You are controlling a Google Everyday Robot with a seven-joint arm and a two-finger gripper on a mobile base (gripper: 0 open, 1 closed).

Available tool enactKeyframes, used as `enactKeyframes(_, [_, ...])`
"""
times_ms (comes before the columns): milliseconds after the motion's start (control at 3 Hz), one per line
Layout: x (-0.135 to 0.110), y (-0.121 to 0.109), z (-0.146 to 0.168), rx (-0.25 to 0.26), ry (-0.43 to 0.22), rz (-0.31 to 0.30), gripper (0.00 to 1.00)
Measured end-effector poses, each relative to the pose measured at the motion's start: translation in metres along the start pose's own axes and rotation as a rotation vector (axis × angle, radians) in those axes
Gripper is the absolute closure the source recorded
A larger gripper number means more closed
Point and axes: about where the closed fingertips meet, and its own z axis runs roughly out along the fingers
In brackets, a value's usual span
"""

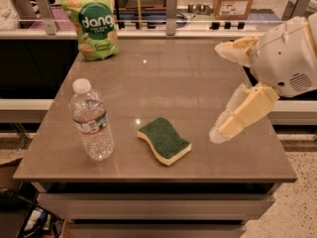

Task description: Move water bottle near green rice chip bag

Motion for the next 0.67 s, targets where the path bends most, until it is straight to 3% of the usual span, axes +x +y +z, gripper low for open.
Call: enactKeyframes(667, [-0.019, 0.015, 0.045, -0.014, -0.230, 0.127, 0.00])
